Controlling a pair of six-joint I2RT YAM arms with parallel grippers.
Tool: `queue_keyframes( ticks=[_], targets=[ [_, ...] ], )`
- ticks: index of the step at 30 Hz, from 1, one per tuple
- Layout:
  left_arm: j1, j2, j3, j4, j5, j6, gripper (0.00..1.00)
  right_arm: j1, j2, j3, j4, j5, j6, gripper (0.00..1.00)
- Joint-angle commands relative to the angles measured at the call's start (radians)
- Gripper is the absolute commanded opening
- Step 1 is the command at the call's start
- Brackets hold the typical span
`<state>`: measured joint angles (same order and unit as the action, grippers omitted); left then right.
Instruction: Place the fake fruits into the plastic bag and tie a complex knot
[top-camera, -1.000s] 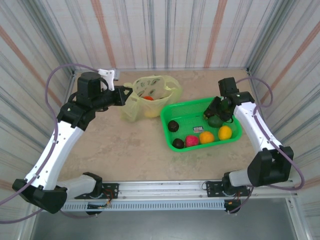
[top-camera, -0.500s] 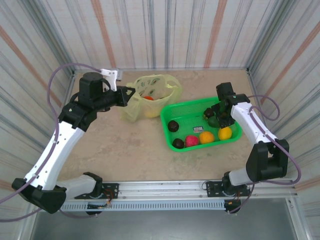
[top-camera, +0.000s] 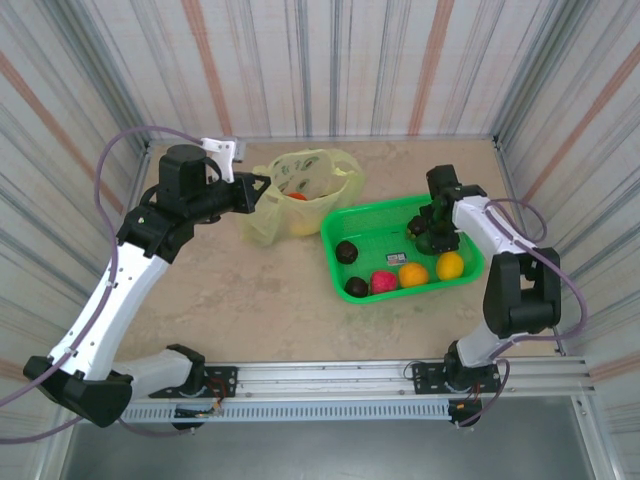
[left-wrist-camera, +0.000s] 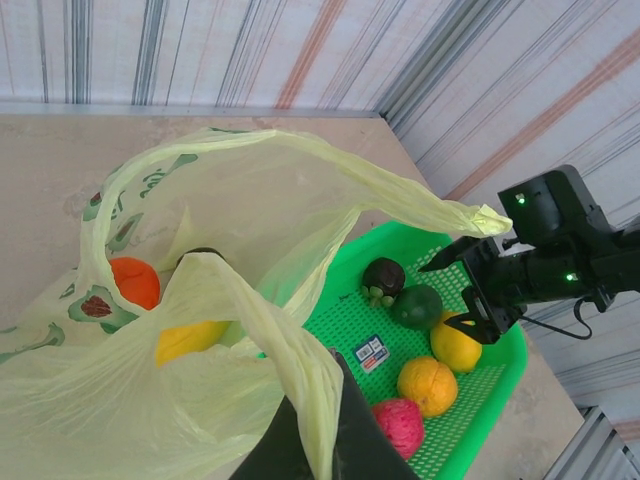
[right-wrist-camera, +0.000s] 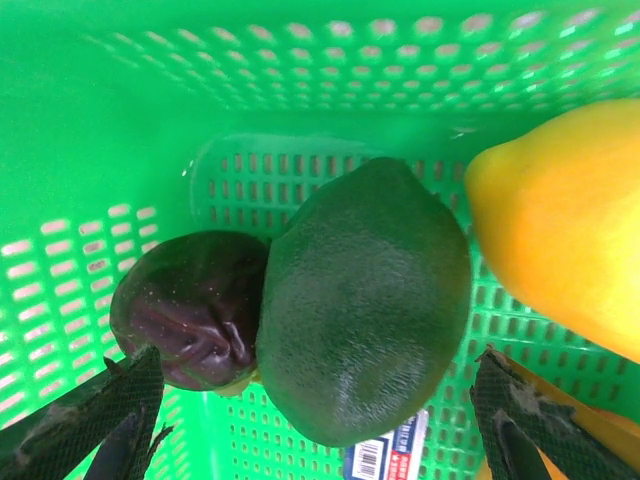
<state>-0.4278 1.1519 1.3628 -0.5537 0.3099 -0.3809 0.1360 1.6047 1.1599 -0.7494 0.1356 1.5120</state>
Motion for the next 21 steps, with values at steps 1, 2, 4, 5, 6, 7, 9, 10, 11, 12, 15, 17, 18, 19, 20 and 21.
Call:
queue_keyframes(
  ticks=[1,2,4,5,6,7,9,10,11,12,15,17,18,19,20,21],
  targets=[
    [-0.007,-0.003,0.031,-0.011,-0.014,0.017,0.0,-0.017,0.045,-0.041,0.051,-0.045,0.031,0.82],
    [-0.006,-0.001,0.032,-0.012,-0.016,0.016,0.0,-0.022,0.061,-0.047,0.052,-0.058,0.034,0.82],
    [-0.007,0.002,0.032,-0.015,-0.019,0.015,0.0,-0.025,0.074,-0.058,0.069,-0.062,0.032,0.82],
    [-0.006,0.001,0.033,-0.016,-0.02,0.014,0.0,-0.027,0.078,-0.064,0.078,-0.06,0.03,0.81],
    [-0.006,0.001,0.032,-0.018,-0.022,0.013,0.0,-0.03,0.081,-0.071,0.089,-0.063,0.03,0.81],
    [-0.007,0.0,0.032,-0.018,-0.022,0.013,0.0,-0.032,0.083,-0.076,0.096,-0.065,0.03,0.81],
    [-0.006,0.0,0.034,-0.019,-0.023,0.011,0.0,-0.036,0.087,-0.083,0.106,-0.065,0.029,0.8],
    [-0.006,0.001,0.035,-0.02,-0.025,0.011,0.0,-0.039,0.091,-0.085,0.11,-0.065,0.024,0.79],
    [-0.006,0.001,0.038,-0.021,-0.025,0.011,0.0,-0.042,0.096,-0.085,0.114,-0.065,0.023,0.78],
    [-0.006,0.002,0.038,-0.022,-0.025,0.01,0.0,-0.043,0.101,-0.088,0.125,-0.071,0.018,0.77],
    [-0.006,0.005,0.043,-0.026,-0.025,0.01,0.0,-0.049,0.114,-0.089,0.143,-0.086,0.002,0.73],
    [-0.006,0.006,0.043,-0.025,-0.026,0.01,0.0,-0.049,0.111,-0.093,0.15,-0.088,-0.002,0.7],
    [-0.006,0.006,0.043,-0.026,-0.027,0.008,0.0,-0.049,0.105,-0.095,0.151,-0.089,-0.003,0.69],
    [-0.006,0.005,0.044,-0.026,-0.026,0.008,0.0,-0.05,0.099,-0.098,0.151,-0.09,-0.005,0.67],
    [-0.006,0.006,0.044,-0.027,-0.027,0.008,0.0,-0.05,0.091,-0.1,0.15,-0.087,-0.007,0.66],
    [-0.007,0.005,0.045,-0.028,-0.026,0.01,0.0,-0.049,0.079,-0.1,0.143,-0.087,-0.008,0.63]
  ],
)
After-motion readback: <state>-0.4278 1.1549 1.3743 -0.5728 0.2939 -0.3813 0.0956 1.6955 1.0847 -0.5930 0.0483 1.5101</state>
